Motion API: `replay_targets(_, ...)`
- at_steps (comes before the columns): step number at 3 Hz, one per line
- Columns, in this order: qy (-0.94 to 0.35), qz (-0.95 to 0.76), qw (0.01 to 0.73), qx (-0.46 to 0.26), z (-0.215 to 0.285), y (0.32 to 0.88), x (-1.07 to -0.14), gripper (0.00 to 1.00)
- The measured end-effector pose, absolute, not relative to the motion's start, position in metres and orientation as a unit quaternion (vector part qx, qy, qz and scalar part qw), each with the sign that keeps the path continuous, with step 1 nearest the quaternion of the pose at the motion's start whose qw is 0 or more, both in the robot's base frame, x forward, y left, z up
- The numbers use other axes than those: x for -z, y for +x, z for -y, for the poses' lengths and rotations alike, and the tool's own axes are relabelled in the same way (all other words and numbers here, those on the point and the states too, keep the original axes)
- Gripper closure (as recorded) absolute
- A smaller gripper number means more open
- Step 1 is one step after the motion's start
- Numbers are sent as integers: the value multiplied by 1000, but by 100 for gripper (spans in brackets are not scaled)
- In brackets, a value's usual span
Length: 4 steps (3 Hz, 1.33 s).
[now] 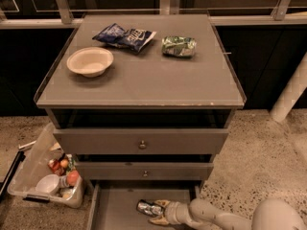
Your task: Pick redbull can from bottom drawer and place on counter
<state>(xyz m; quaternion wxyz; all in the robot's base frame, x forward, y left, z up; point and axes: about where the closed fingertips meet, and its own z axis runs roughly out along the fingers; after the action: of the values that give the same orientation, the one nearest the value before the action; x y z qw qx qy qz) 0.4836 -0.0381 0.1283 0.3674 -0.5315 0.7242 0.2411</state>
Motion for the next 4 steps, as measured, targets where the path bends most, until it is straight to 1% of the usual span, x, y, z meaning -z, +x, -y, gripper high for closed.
replay_targets(2,-532,-724,367,-241,38,484,-128,89)
replay_targets(3,-532,-724,367,-242,37,483,-129,100)
replay_targets(4,-530,-717,366,-265,35,480,-144,100)
